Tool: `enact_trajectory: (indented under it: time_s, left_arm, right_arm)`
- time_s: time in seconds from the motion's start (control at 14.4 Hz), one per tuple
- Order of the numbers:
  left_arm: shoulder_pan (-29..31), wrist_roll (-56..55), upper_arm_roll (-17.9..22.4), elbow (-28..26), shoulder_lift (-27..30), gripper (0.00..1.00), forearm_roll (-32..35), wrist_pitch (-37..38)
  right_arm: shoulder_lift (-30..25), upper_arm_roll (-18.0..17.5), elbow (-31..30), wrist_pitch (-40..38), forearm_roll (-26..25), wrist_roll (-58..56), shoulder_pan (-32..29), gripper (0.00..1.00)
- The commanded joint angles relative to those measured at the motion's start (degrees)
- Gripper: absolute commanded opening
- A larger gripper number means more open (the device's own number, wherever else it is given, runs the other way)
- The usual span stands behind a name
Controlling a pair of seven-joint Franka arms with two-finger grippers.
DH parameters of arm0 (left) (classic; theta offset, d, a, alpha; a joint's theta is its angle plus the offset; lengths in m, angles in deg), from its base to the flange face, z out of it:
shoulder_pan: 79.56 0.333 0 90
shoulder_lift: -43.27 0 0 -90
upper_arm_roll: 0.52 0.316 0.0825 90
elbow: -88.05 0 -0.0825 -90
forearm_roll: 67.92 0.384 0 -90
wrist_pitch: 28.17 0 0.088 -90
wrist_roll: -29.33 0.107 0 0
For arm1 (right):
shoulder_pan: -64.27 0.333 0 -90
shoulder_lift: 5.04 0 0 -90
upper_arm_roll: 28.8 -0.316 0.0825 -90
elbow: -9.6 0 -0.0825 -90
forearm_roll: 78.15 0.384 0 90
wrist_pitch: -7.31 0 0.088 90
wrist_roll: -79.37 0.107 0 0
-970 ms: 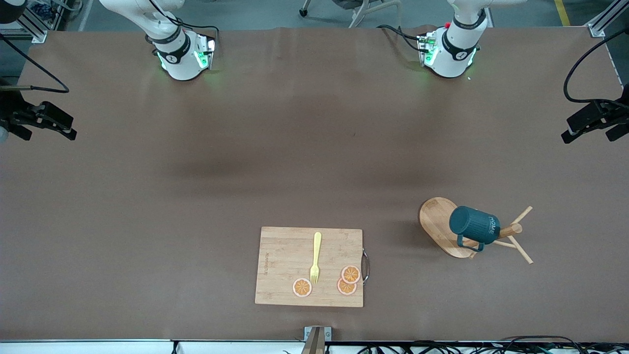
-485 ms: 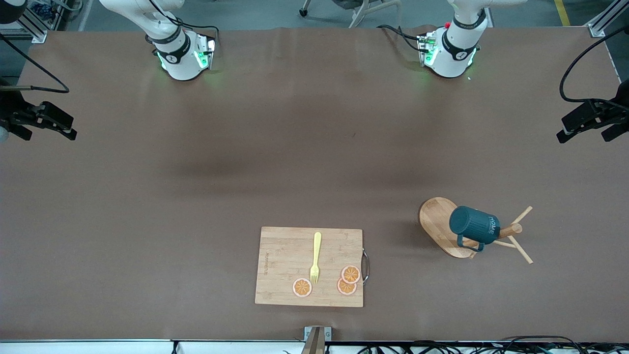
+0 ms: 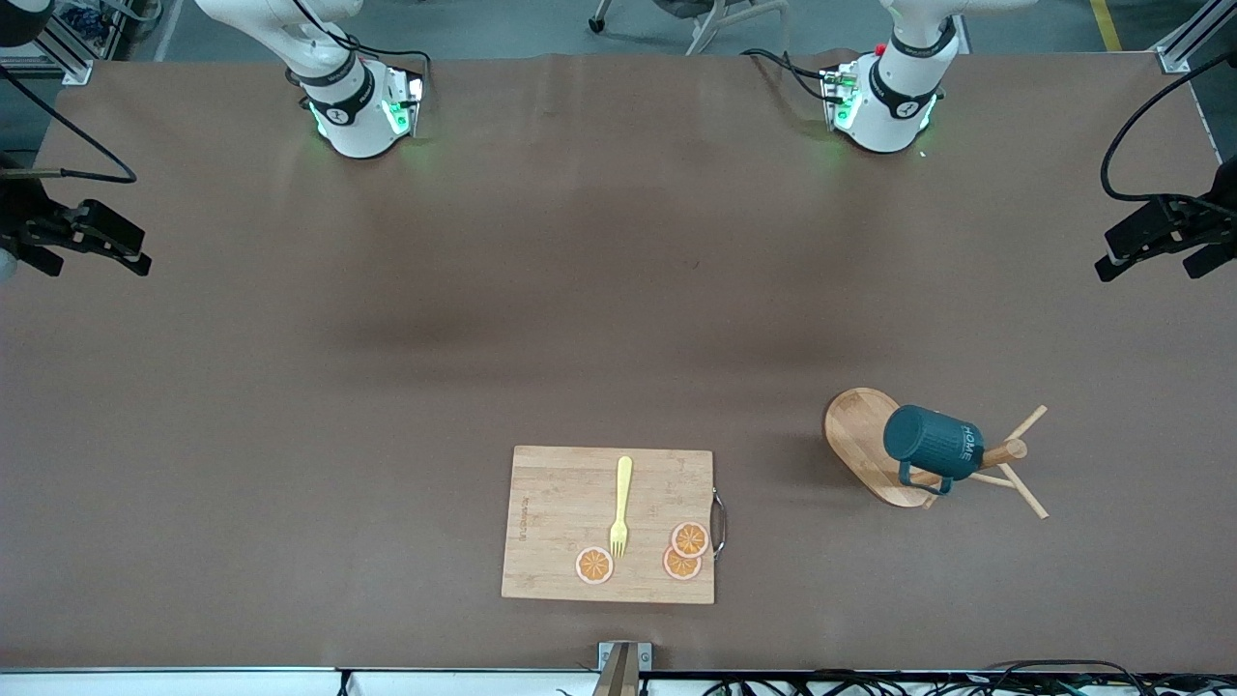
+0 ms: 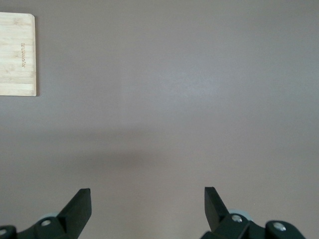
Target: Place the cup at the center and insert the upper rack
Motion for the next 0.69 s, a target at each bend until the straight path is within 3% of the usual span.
enact_trajectory:
  time_s: [0.0, 0.62]
  left_arm:
    - [-0.5, -0.3, 0.1, 0.7, 0.2, 1.0, 1.0, 1.2]
    - [-0.2, -0.1, 0.1, 0.7, 0.3, 1.0, 1.0, 1.3]
  right_arm:
    - [-1.8, -0.6, -2.1, 0.7, -0.4, 0.2, -0.4, 1.0]
    - [-1.8, -0.6, -2.1, 0.9, -0.4, 0.2, -0.3, 1.0]
